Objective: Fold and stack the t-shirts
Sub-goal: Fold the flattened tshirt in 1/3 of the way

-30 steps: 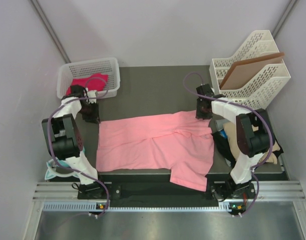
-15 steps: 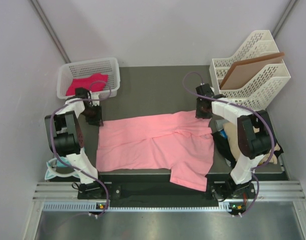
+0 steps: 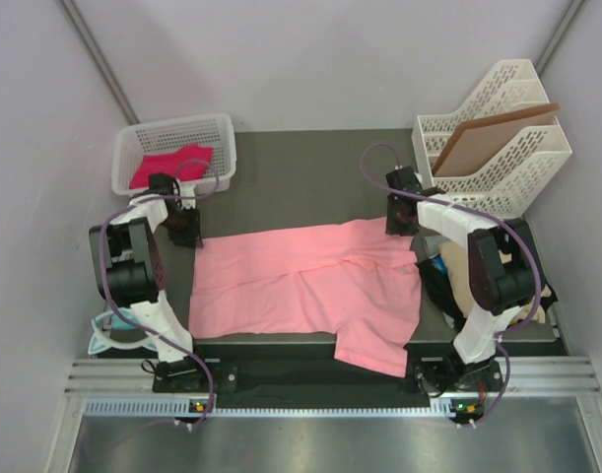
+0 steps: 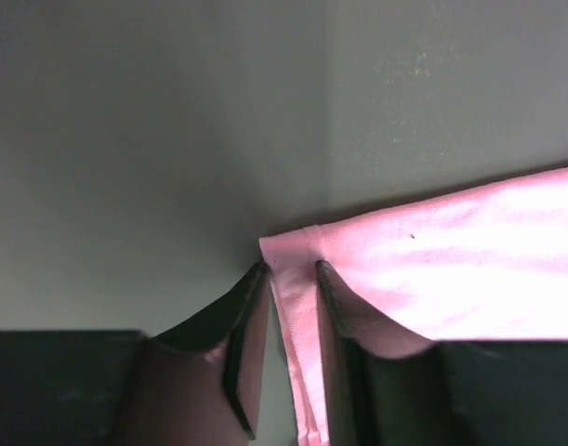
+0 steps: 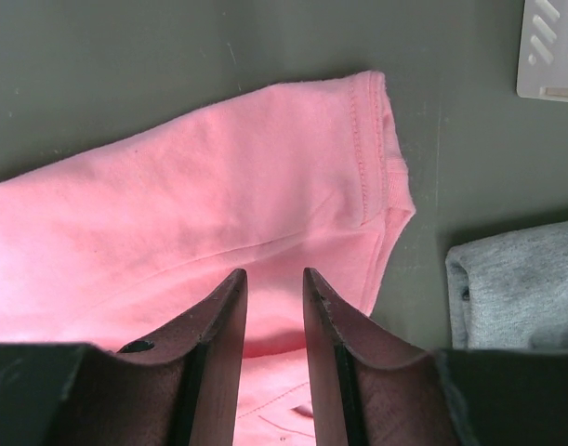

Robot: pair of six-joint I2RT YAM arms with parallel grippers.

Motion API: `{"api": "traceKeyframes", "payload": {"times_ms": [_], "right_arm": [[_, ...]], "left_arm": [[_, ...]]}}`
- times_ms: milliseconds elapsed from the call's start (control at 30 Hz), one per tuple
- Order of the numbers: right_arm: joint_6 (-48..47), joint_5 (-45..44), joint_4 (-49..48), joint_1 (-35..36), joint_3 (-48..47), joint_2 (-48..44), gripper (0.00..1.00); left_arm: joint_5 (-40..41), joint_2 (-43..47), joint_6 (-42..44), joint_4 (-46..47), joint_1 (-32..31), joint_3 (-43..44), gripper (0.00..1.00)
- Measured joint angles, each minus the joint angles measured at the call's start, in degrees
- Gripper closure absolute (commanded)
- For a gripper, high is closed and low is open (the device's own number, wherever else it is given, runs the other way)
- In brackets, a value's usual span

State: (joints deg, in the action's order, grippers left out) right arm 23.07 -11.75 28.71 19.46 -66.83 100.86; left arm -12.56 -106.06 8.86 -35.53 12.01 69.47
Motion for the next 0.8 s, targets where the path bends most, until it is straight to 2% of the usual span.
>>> {"api": "traceKeyframes", "payload": {"times_ms": [33, 133, 333, 433, 467, 600, 800], "right_arm": [[0.00, 0.00, -0.02, 0.00, 0.00, 0.00, 0.69], [-0.02, 0.02, 0.00, 0.07, 0.00, 0.00, 0.69], [-0.07, 0.02, 0.00, 0.57, 0.00, 0.00, 0.69], [-0.07, 0.04, 0.00, 0.68, 0.02, 0.00, 0.69], [-0.07, 0.02, 0.02, 0.68, 0.02, 0.00, 0.69], [-0.07, 0.02, 0.02, 0.68, 0.02, 0.00, 0.69], [-0.07, 0.00, 0.02, 0.68, 0.02, 0.00, 0.71]], "left_arm": [[-0.02, 0.00, 0.02, 0.02, 0.00, 0.00, 0.60], [0.00, 0.00, -0.24, 0.28, -0.02, 0.00, 0.54], [1.25, -0.07, -0.68, 1.09, -0.94, 0.02, 0.55], [2.84, -0.09, -0.57, 1.18, -1.55, 0.07, 0.66], [3.41, -0.11, -0.50, 1.29, -1.68, 0.07, 0.77], [3.17, -0.35, -0.50, 2.14, -2.01, 0.09, 1.00], [3.15, -0.33, -0.22, 2.10, -2.64, 0.09, 1.00]]}}
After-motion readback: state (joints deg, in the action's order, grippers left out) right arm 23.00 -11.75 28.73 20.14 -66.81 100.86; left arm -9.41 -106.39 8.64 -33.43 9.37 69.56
